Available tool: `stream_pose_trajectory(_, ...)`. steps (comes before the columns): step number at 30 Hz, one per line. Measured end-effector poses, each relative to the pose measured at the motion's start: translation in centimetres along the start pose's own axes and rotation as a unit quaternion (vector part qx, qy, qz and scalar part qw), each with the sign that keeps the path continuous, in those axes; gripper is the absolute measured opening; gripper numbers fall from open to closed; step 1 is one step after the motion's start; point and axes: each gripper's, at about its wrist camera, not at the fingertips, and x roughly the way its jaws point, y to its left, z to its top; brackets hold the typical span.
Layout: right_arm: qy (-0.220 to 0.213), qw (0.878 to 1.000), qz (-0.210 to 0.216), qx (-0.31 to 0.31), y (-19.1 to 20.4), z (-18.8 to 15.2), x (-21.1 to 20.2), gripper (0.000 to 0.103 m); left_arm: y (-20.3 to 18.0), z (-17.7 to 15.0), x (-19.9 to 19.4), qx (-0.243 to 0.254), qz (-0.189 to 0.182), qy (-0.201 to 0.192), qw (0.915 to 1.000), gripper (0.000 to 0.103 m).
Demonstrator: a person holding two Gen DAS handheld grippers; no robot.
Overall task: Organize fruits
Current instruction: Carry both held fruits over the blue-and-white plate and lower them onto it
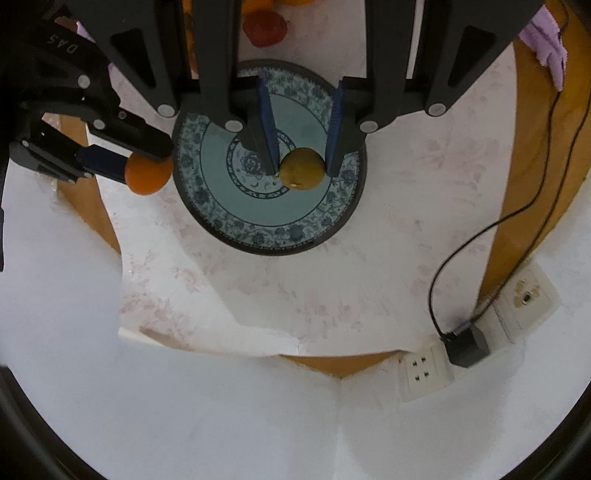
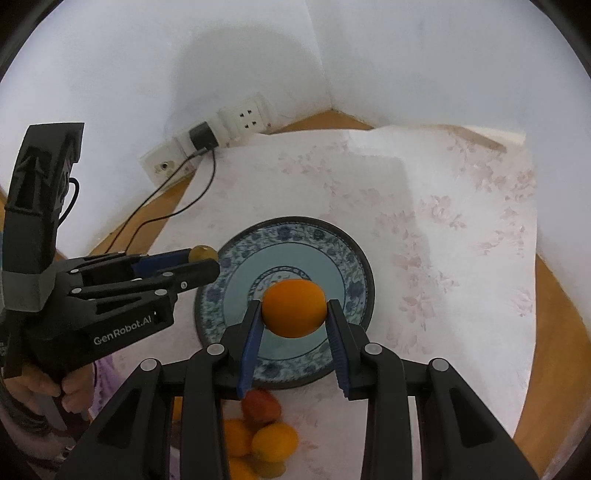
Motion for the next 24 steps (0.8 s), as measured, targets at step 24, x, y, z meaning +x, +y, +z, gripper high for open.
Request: stream_pose_trajectory(24,0.026,0.999,-0.018,-0.027,-1.8,2.5,7.4,0.035,-0.2,2.5,6.6,0.015,-0.004,0.027,0.9995,0.027)
